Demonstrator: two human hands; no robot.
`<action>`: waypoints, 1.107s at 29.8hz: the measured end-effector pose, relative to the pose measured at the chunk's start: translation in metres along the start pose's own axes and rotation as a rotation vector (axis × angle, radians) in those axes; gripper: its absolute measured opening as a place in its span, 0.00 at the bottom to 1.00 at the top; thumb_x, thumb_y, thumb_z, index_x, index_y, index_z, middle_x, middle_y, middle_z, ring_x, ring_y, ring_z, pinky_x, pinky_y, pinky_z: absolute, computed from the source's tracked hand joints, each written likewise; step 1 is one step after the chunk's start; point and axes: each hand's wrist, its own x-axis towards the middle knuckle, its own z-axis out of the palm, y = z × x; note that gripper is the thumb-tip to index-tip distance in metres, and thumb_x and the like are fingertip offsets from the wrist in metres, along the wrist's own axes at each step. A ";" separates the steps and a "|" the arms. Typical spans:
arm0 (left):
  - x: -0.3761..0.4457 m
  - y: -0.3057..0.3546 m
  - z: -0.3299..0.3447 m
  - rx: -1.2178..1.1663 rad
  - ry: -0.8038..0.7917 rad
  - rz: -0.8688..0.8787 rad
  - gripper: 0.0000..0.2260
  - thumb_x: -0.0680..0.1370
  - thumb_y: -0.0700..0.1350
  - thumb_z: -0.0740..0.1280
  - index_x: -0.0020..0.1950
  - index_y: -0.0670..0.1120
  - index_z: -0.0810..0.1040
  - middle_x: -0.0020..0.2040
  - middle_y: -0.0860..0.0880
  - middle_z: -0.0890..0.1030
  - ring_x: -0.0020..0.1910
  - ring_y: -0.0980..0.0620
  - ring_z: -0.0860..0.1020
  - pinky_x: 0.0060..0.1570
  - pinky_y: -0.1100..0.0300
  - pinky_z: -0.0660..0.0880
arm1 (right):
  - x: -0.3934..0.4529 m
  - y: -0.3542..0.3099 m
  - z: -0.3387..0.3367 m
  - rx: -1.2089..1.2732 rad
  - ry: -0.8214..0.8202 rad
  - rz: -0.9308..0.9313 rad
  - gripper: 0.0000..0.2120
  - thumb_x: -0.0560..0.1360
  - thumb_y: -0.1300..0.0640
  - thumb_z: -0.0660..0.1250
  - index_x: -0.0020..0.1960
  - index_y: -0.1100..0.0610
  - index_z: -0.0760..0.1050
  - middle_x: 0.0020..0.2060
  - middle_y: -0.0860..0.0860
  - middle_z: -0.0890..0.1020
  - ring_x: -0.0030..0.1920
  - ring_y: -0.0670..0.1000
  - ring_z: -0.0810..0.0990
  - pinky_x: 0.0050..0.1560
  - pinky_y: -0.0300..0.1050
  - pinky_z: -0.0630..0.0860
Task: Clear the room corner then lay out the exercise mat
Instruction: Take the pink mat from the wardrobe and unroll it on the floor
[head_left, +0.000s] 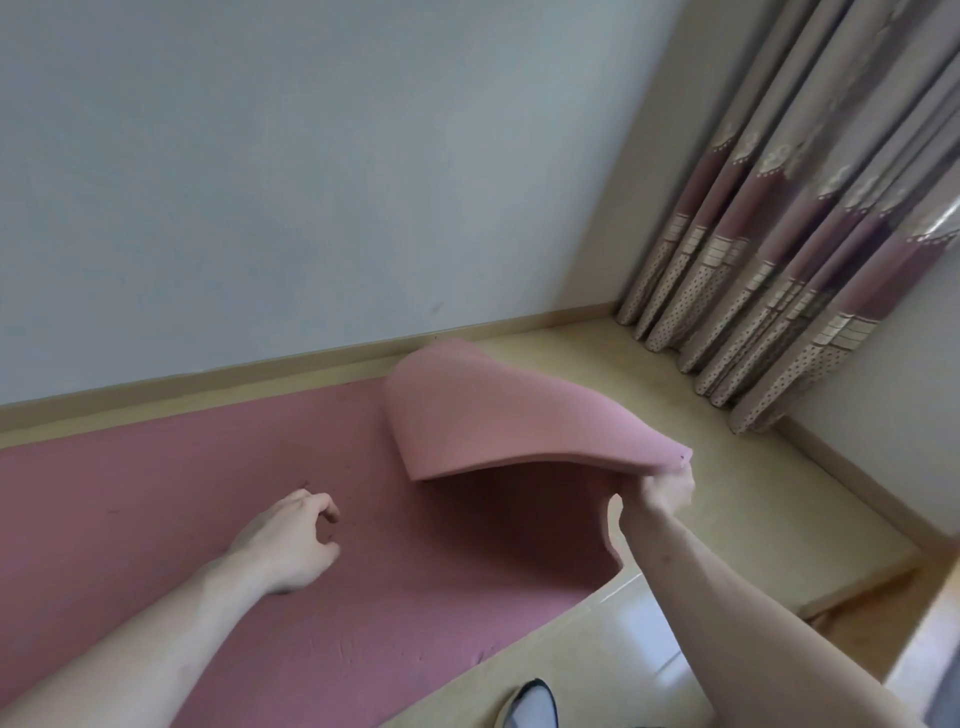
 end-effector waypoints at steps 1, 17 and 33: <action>0.005 0.003 0.004 -0.002 -0.002 0.001 0.16 0.75 0.55 0.69 0.63 0.58 0.75 0.62 0.57 0.73 0.60 0.54 0.76 0.53 0.58 0.73 | 0.012 0.000 -0.001 0.008 0.012 0.033 0.02 0.72 0.58 0.66 0.42 0.51 0.75 0.40 0.49 0.80 0.42 0.57 0.82 0.41 0.48 0.82; 0.082 0.076 0.072 0.009 -0.187 0.020 0.19 0.74 0.57 0.71 0.64 0.58 0.74 0.62 0.58 0.75 0.60 0.54 0.76 0.56 0.58 0.72 | 0.127 0.109 -0.061 -0.525 -0.116 -0.188 0.12 0.67 0.49 0.68 0.43 0.57 0.82 0.35 0.51 0.83 0.39 0.53 0.82 0.38 0.51 0.79; 0.088 0.174 0.101 -0.857 -0.076 -0.367 0.15 0.70 0.49 0.70 0.53 0.46 0.74 0.50 0.47 0.81 0.49 0.45 0.80 0.55 0.49 0.78 | 0.053 0.116 -0.074 -1.067 -0.929 -1.076 0.33 0.65 0.54 0.68 0.70 0.46 0.71 0.67 0.44 0.74 0.60 0.50 0.75 0.58 0.44 0.75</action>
